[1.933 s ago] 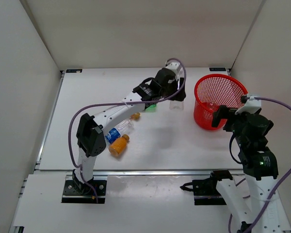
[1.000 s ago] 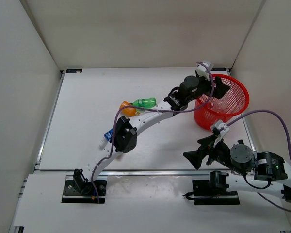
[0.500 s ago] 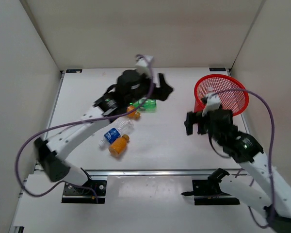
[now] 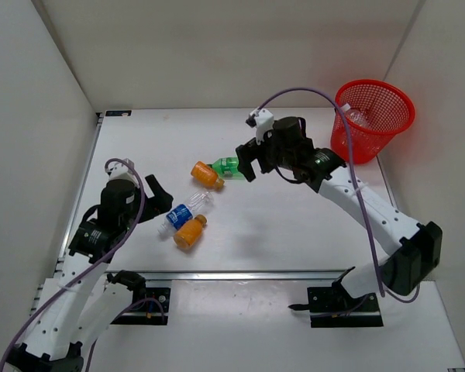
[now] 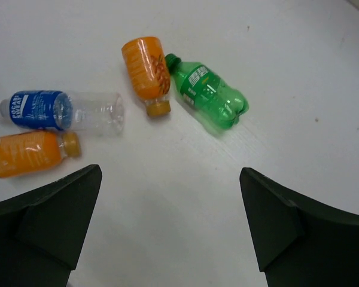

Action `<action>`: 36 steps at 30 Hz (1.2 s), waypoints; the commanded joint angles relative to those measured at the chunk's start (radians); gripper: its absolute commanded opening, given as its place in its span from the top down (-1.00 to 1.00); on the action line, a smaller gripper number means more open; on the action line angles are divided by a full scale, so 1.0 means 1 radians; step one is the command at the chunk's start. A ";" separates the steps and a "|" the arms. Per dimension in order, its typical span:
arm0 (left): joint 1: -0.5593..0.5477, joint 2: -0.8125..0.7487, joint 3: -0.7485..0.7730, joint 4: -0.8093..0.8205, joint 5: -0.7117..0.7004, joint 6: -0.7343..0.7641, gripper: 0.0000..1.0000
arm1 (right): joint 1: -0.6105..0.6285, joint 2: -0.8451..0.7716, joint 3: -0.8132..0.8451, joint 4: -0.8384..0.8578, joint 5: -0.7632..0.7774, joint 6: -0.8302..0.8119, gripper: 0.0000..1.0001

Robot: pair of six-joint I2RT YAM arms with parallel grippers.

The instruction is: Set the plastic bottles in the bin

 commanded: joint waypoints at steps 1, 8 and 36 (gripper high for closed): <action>-0.037 0.016 0.025 -0.082 -0.045 -0.010 -0.97 | 0.011 0.067 0.053 0.081 -0.028 -0.115 -0.97; 0.008 0.027 0.005 -0.060 0.023 0.010 -0.98 | -0.029 0.325 0.297 0.012 -0.022 -0.198 -0.98; 0.038 0.058 -0.116 0.062 0.100 -0.040 -0.97 | -0.690 0.478 0.455 0.046 0.204 -0.335 -0.60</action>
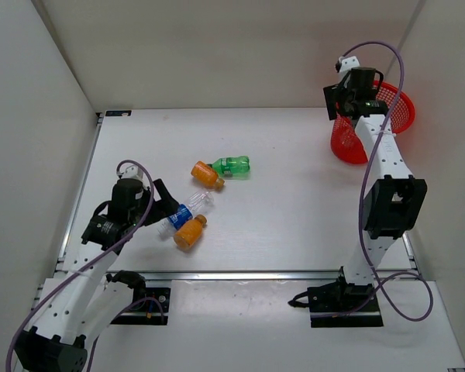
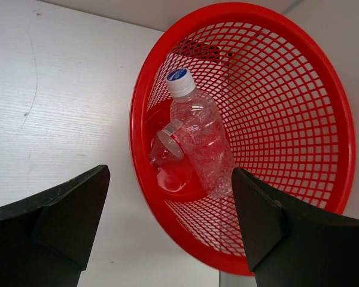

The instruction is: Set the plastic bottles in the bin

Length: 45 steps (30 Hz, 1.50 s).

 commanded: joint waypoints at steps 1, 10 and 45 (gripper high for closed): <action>0.010 -0.013 -0.028 0.034 -0.005 -0.029 -0.97 | -0.042 0.029 -0.034 0.063 -0.132 -0.037 -0.60; 0.025 0.039 -0.017 0.085 0.018 -0.023 -0.97 | -0.013 0.077 -0.079 0.098 -0.146 -0.028 0.55; 0.028 0.065 -0.026 0.109 0.084 0.048 -0.97 | 0.637 -0.213 -0.122 -0.020 -0.147 0.026 -0.92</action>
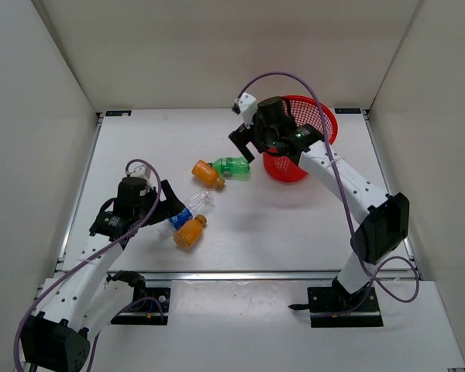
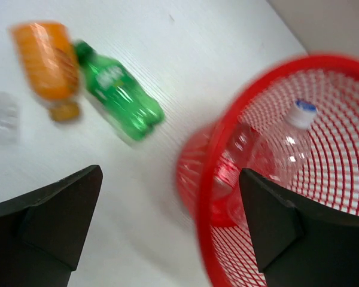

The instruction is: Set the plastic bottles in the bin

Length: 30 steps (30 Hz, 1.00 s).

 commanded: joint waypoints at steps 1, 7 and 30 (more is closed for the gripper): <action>0.009 0.003 0.045 -0.006 -0.023 0.027 -0.97 | 0.096 -0.065 0.076 0.072 -0.009 0.019 -0.96; 0.022 0.046 0.070 -0.040 -0.020 0.058 -0.97 | 0.205 0.106 0.110 0.174 -0.137 0.073 -0.99; 0.026 -0.009 0.036 -0.176 0.015 0.106 -0.97 | 0.188 0.614 0.296 0.323 -0.215 0.146 -0.59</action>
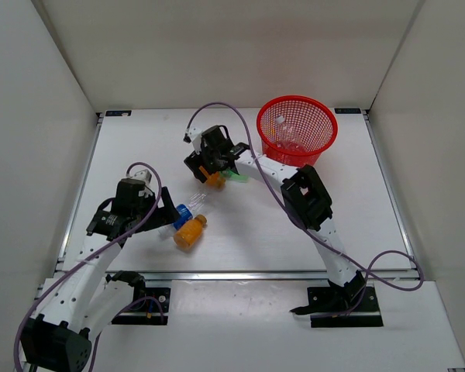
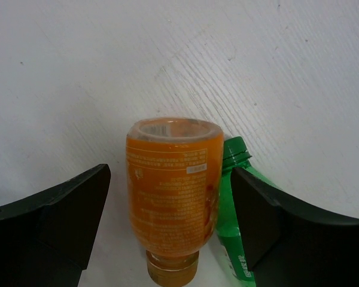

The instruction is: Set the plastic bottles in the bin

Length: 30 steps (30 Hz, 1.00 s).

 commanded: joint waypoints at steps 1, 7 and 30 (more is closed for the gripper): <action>0.005 -0.010 0.002 -0.006 0.009 0.018 -0.97 | 0.004 -0.009 -0.012 0.078 -0.058 0.018 -0.56; 0.007 -0.016 -0.016 0.013 0.029 0.014 -0.97 | 0.005 0.013 -0.022 0.098 -0.110 0.050 -0.33; 0.005 -0.035 -0.036 0.053 0.049 0.006 -0.97 | -0.022 -0.079 0.118 -0.023 -0.189 0.104 0.52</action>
